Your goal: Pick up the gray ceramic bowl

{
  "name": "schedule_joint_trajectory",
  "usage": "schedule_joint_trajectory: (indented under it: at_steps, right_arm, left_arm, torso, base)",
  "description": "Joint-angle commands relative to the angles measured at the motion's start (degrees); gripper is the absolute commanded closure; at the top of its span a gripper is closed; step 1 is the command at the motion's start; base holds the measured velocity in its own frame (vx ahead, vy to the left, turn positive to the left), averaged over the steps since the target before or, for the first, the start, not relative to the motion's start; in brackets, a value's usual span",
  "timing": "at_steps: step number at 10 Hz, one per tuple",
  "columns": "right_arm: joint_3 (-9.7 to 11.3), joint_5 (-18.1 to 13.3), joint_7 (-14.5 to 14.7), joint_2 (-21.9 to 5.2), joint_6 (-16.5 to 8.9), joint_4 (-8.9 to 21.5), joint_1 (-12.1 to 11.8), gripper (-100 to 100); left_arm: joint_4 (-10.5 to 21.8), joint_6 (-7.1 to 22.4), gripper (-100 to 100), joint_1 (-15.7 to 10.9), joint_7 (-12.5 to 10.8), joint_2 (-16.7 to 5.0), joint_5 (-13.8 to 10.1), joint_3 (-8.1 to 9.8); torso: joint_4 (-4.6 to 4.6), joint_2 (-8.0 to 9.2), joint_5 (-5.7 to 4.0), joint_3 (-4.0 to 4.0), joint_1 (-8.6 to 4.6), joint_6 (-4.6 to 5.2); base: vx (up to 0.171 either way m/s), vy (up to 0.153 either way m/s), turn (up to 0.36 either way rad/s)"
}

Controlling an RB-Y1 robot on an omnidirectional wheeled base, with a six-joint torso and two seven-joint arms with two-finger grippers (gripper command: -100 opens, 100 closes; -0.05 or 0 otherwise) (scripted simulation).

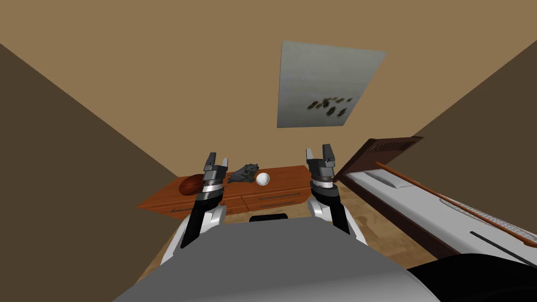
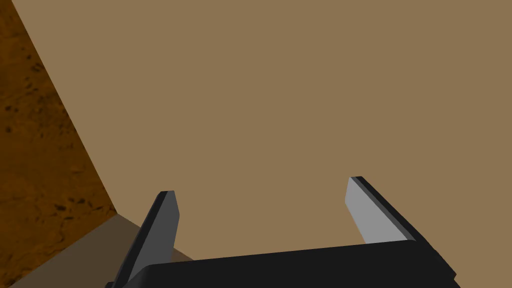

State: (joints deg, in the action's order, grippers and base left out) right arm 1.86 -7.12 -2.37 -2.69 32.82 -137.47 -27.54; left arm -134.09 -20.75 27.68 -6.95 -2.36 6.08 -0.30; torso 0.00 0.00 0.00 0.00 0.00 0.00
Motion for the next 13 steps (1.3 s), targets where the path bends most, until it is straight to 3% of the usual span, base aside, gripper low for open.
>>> schedule_joint_trajectory:
  at_steps: [1,7,8,12,13]
  right_arm:
    - [0.0,0.0,0.0,0.0,0.0,0.0,0.0,0]
    - [0.0,0.0,0.0,0.0,0.0,0.0,0.0,0]
    - [0.0,0.0,0.0,0.0,0.0,0.0,0.0,0]
    - [0.0,0.0,0.0,0.0,0.0,0.0,0.0,0]
    - [0.0,0.0,0.0,0.0,0.0,0.0,0.0,0]
  left_arm:
    - [1.1,1.4,-100,-0.5,0.1,-1.6,-0.1,0.1]
    - [7.1,9.1,-100,-3.2,0.7,-4.8,-0.7,0.69]
    - [7.1,9.4,-100,-3.2,0.7,-4.8,-0.7,0.69]
    - [12.9,16.5,-100,-5.9,1.3,-5.7,-1.2,1.19]
    - [12.9,17.2,-100,-5.9,1.3,-5.7,-1.2,1.19]
  torso:
    - [0.0,0.0,0.0,0.0,0.0,0.0]
    - [0.01,0.06,0.01,0.03,0.02,0.0]
    - [0.01,0.05,0.01,0.03,0.02,0.01]
    - [0.01,0.06,0.0,0.03,0.0,0.0]
    - [0.01,0.06,0.0,0.04,0.01,0.0]
  base:
    - [-0.005,-0.001,-0.04]
    - [-0.015,0.0,-0.053]
    - [-0.011,0.001,-0.022]
    - [-0.016,-0.002,-0.073]
    - [-0.012,0.0,-0.028]
